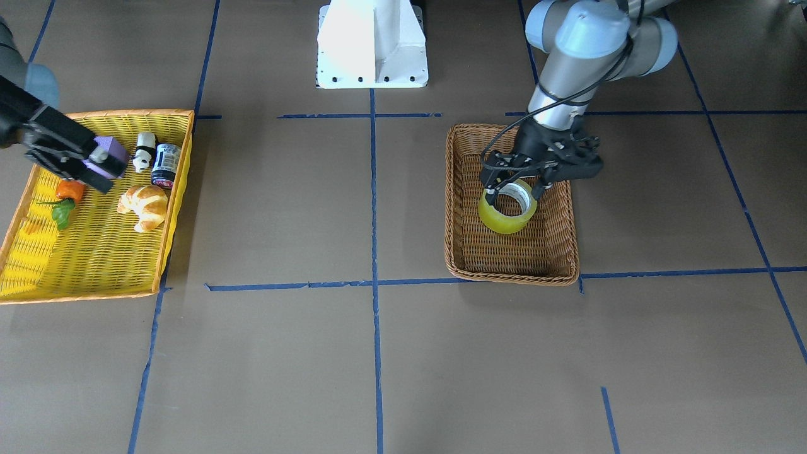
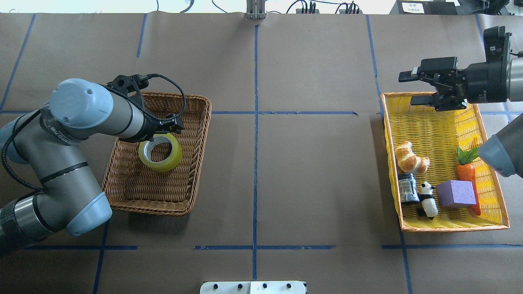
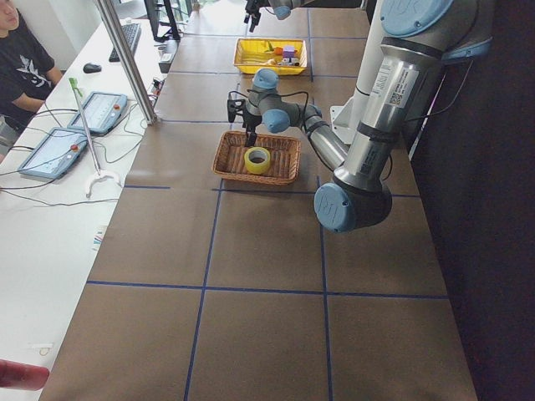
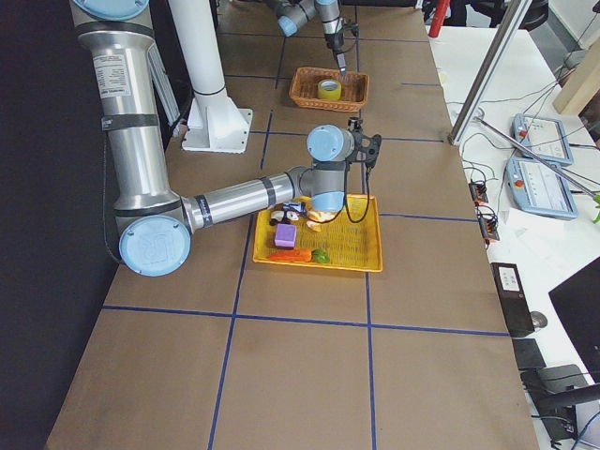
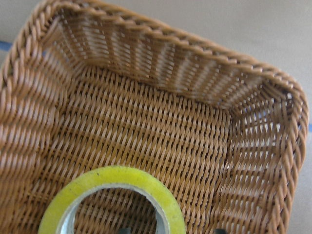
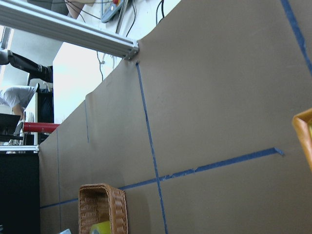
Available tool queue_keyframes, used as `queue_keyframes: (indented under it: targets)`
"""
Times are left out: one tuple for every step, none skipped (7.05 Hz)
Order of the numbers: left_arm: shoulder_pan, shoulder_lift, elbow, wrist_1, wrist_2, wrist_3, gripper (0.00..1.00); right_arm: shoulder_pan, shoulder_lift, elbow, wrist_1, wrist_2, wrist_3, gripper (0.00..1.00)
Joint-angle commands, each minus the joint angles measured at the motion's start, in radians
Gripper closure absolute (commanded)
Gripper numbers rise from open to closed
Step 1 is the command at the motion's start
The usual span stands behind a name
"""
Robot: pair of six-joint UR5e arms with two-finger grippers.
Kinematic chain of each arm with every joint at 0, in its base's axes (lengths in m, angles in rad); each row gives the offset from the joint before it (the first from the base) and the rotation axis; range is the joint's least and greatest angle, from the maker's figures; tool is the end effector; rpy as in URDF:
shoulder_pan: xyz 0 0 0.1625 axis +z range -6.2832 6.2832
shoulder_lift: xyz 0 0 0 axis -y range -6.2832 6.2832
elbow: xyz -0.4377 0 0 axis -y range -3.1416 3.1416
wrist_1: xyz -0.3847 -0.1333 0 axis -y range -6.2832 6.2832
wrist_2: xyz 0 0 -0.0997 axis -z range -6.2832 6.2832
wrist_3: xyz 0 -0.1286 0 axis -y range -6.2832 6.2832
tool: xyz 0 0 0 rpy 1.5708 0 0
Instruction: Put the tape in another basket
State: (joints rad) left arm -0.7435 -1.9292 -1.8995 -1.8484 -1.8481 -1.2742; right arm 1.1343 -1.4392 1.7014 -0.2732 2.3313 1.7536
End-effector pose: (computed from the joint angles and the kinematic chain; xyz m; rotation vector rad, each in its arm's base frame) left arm 0.3822 -0.4847 0.3169 0.2553 0.9611 -0.2759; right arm -0.1807 -0.4931 0.3980 0.1447 -1.5733 0.4433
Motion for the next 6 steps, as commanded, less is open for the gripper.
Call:
queue_keyframes:
  targets:
    - [-0.159, 0.109, -0.055, 0.015, -0.078, 0.328, 0.00, 0.143, 0.002, 0.012, -0.204, 0.134, -0.223, 0.00]
    - [-0.266, 0.180, -0.052, 0.020, -0.145, 0.525, 0.00, 0.200, -0.001, 0.015, -0.310, 0.184, -0.372, 0.00]
    - [-0.392, 0.218, -0.038, 0.067, -0.199, 0.775, 0.00, 0.211, -0.012, 0.015, -0.442, 0.183, -0.542, 0.00]
    - [-0.478, 0.222, -0.033, 0.163, -0.204, 0.964, 0.00, 0.229, -0.021, 0.015, -0.551, 0.174, -0.697, 0.00]
    - [-0.576, 0.246, -0.008, 0.208, -0.256, 1.101, 0.00, 0.257, -0.041, 0.015, -0.672, 0.143, -0.877, 0.01]
    - [-0.668, 0.249, 0.072, 0.204, -0.384, 1.174, 0.00, 0.265, -0.096, 0.017, -0.761, 0.070, -1.102, 0.01]
